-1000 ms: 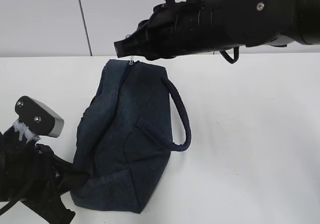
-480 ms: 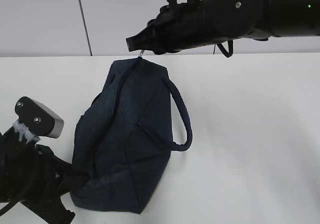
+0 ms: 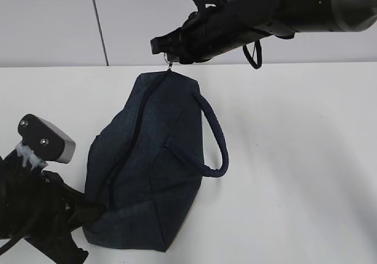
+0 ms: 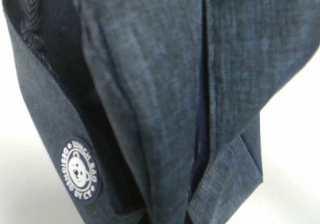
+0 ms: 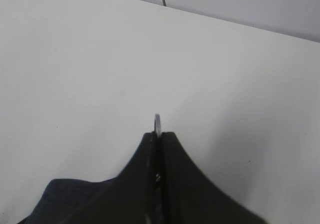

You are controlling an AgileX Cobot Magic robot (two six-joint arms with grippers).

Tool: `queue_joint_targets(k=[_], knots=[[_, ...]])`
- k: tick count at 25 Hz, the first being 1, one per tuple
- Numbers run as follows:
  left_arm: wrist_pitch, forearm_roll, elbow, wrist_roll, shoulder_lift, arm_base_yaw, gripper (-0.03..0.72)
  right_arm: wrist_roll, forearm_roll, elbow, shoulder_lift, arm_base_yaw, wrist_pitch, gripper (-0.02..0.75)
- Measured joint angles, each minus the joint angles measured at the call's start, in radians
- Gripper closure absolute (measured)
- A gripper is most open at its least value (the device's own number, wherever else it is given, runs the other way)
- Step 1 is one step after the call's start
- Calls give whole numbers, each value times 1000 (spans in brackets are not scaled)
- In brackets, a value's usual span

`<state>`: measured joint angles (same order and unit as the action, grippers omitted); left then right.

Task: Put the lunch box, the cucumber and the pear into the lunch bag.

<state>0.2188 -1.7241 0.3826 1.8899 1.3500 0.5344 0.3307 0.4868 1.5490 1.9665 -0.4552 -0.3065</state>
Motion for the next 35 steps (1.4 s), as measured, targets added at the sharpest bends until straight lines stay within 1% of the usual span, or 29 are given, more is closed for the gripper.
queue_joint_targets(k=[3,6,10,18,27,32,33,34,35], knots=[[-2,0,0,0,-5,0,678,0,27,24,25,11,-21,738],[-10,0,-1,0,-22,0,678,0,104,38,53,42,-40,738],[-15,0,-2,0,-39,0,678,4,174,39,77,89,-88,738],[-19,0,-2,0,-39,0,678,6,222,90,130,103,-141,738],[-19,0,-2,0,-39,0,678,8,286,92,138,119,-156,738],[-19,-4,-2,0,-39,0,678,8,292,92,138,120,-160,736],[-19,-5,-2,0,-39,0,678,13,292,92,138,121,-162,727],[-21,-7,-2,0,-39,0,673,27,292,92,138,122,-164,699],[-22,-7,-6,0,-39,0,663,43,290,92,138,126,-159,649]])
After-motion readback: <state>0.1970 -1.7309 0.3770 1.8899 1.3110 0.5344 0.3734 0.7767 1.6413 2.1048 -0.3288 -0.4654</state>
